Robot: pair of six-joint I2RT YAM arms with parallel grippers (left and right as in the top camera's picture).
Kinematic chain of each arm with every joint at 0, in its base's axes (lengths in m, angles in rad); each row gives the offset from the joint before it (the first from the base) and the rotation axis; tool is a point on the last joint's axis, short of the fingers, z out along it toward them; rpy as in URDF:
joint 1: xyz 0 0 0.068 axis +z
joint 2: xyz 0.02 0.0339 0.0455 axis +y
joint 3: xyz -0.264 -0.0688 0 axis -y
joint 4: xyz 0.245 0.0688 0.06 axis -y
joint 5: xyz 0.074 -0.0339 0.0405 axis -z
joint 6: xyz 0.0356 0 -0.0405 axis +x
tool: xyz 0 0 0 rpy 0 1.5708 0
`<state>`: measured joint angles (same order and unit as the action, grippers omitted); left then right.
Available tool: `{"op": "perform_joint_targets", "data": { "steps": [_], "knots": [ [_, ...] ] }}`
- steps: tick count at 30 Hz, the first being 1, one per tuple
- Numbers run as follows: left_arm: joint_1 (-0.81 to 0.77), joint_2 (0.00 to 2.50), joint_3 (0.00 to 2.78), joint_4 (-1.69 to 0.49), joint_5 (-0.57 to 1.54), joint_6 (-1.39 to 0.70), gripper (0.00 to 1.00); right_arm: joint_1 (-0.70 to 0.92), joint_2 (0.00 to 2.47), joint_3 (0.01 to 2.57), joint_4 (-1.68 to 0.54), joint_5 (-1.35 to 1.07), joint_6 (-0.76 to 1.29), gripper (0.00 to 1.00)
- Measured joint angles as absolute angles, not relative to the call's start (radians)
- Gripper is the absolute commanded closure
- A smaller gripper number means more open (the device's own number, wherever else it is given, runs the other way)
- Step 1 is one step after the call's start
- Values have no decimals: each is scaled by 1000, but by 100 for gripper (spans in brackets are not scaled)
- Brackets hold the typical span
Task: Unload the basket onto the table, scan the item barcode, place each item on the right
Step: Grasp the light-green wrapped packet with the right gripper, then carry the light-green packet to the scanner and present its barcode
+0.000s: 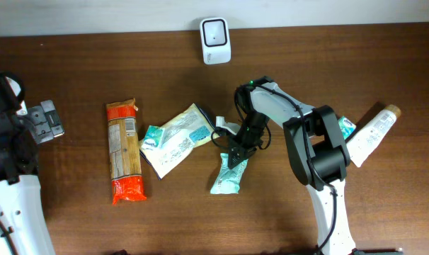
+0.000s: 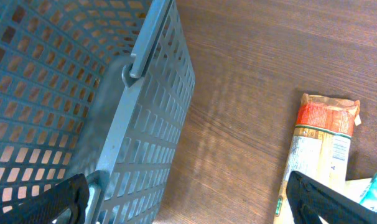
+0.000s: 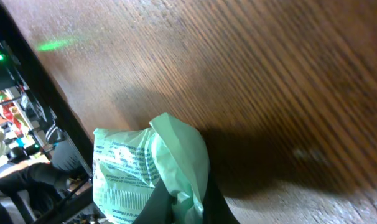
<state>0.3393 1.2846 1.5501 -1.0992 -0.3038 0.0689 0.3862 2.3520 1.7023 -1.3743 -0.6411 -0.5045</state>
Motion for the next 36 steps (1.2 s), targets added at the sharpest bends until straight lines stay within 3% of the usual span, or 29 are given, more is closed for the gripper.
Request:
{"op": "perform_joint_targets", "data": {
  "steps": [8, 15, 21, 28, 31, 36],
  "knots": [
    [339, 1285, 1550, -1100, -304, 69, 1, 294, 2343, 1887, -1412, -739, -435, 96],
    [339, 1285, 1550, -1100, -304, 69, 1, 130, 1962, 1935, -1103, -733, -128, 96],
    [339, 1285, 1550, -1100, -304, 69, 1, 118, 1668, 1941, -1027, -720, -27, 96],
    [339, 1285, 1550, -1099, -304, 69, 1, 123, 1613, 1941, -1001, -714, 9, 96],
    [339, 1285, 1550, -1099, -304, 69, 1, 186, 1615, 1941, -940, -566, 24, 96],
    [339, 1285, 1550, -1097, -304, 69, 1, 401, 1734, 1941, -731, -62, -27, 96]
  ]
}}
